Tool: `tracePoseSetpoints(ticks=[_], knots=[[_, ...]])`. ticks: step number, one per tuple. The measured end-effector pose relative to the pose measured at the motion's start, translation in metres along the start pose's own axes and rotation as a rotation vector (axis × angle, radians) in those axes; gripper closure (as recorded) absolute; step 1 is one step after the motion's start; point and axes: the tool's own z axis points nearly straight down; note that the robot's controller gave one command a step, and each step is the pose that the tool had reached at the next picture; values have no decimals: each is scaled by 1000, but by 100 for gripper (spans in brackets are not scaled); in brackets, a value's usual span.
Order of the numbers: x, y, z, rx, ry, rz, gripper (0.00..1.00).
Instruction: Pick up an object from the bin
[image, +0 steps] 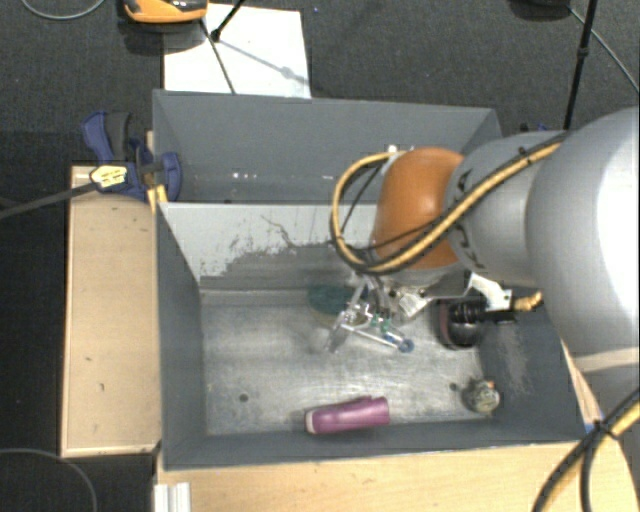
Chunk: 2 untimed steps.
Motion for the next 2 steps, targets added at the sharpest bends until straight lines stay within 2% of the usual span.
tracePoseSetpoints(ticks=[1,2], knots=[[-6,-5,1,-2,-3,133,0],[6,3,28,-2,-1,377,0]])
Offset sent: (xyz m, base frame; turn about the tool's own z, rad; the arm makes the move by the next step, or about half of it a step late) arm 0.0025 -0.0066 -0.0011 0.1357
